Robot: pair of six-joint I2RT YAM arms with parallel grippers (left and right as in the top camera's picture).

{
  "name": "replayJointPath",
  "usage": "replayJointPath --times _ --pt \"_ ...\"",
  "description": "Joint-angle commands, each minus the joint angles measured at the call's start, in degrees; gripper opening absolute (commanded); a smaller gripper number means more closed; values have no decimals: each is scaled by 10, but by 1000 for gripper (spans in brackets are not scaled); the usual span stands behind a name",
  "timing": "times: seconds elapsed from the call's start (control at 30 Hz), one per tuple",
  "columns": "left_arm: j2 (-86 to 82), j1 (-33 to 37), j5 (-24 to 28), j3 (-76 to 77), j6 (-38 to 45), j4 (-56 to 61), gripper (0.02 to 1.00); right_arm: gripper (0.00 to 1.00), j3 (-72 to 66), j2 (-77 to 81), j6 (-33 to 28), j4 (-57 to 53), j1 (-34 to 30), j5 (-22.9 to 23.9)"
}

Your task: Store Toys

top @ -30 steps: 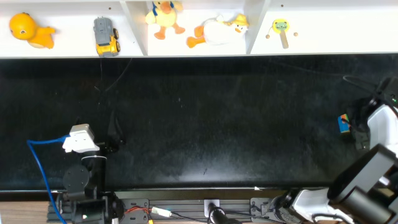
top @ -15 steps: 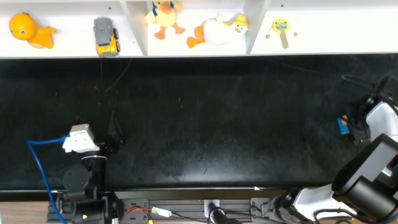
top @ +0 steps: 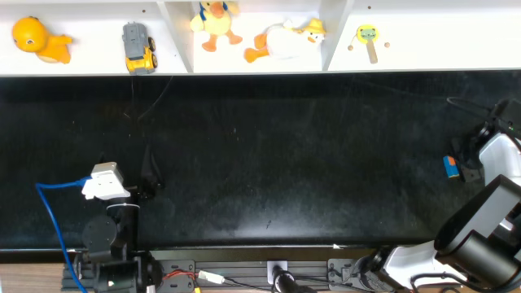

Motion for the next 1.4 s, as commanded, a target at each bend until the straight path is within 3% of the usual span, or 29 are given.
replayJointPath --times 0.03,0.27,0.4,0.53,0.63,0.8,0.93,1.07,1.13,1.2,1.3,1.4 --pt "-7 2 8 -3 13 1 998 500 -1 1 -16 1 1 3" --pt "-7 2 8 -3 13 1 998 424 20 -2 -71 -16 1 -27" --pt "-7 2 8 -3 13 1 998 277 55 -7 -91 -56 1 -37" --pt "-7 2 8 -3 13 1 998 202 111 -20 -97 -118 1 -42" --pt "-7 2 8 -3 13 1 998 47 168 -36 -127 -173 1 -61" --pt "-7 2 8 -3 13 1 998 47 283 -90 -185 -274 17 -101" --pt "-7 2 8 -3 13 1 996 51 279 -187 -204 -280 66 -83" --pt "-7 2 8 -3 13 1 996 49 157 -326 -218 -162 130 15" --pt "-7 2 8 -3 13 1 998 47 66 -383 -272 -52 133 22" --pt "-7 2 8 -3 13 1 998 49 -23 -410 -332 66 120 -8" --pt "-7 2 8 -3 13 1 998 47 -130 -392 -445 263 96 -119" --pt "-7 2 8 -3 13 1 998 47 -199 -331 -473 476 78 -184"
